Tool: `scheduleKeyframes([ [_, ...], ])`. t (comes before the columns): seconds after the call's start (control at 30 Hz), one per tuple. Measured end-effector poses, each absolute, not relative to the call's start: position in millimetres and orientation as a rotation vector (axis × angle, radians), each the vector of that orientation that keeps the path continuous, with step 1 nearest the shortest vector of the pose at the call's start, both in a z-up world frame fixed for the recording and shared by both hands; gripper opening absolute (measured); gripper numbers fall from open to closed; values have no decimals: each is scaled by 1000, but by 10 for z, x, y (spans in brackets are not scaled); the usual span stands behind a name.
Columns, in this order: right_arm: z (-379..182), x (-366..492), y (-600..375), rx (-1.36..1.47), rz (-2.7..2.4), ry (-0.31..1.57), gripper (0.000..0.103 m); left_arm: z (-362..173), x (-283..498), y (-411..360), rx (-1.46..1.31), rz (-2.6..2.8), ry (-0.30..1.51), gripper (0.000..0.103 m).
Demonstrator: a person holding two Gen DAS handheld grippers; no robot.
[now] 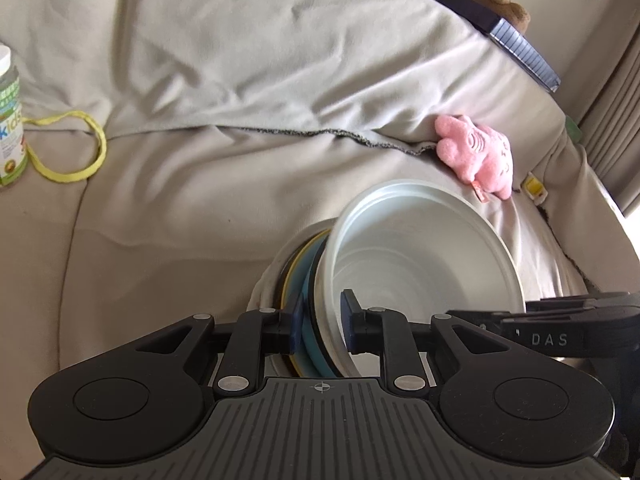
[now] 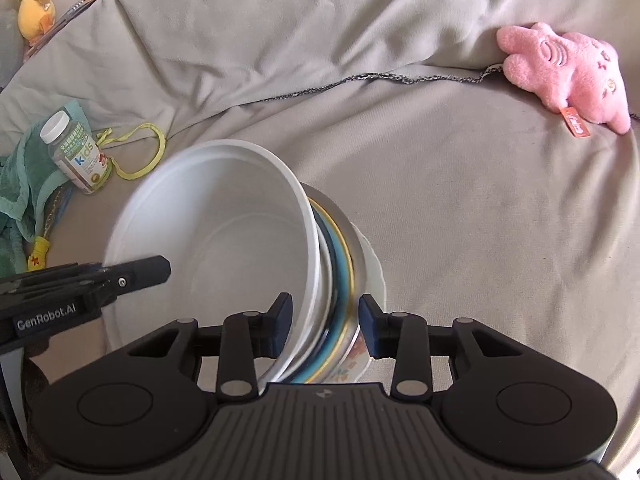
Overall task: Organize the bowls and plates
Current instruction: 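Lower the held bowl stack into the steel bowl with both grippers, then open both grippers and release the bowl stack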
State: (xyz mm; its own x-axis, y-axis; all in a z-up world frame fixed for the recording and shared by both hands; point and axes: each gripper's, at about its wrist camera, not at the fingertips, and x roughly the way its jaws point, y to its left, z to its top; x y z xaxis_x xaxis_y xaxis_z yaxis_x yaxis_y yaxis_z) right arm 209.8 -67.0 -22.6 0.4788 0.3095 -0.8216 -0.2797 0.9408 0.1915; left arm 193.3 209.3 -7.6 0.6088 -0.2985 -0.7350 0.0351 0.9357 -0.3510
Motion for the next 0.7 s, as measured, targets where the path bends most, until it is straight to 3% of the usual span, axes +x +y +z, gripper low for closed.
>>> scheduleKeyframes([
  [0.13,-248,2020,-731,49,333,988,46,-30,1826,2070,-284,-157,838,29],
  [0.57,-254,1830,-864,145,306,822,56,47,1606,2129,-400,-142,697,27],
  [0.67,-241,1831,-891,133,314,823,58,62,1617,2047,-314,-70,677,28],
  [0.7,-239,1815,-883,114,316,828,61,53,1613,1994,-262,-40,683,34],
])
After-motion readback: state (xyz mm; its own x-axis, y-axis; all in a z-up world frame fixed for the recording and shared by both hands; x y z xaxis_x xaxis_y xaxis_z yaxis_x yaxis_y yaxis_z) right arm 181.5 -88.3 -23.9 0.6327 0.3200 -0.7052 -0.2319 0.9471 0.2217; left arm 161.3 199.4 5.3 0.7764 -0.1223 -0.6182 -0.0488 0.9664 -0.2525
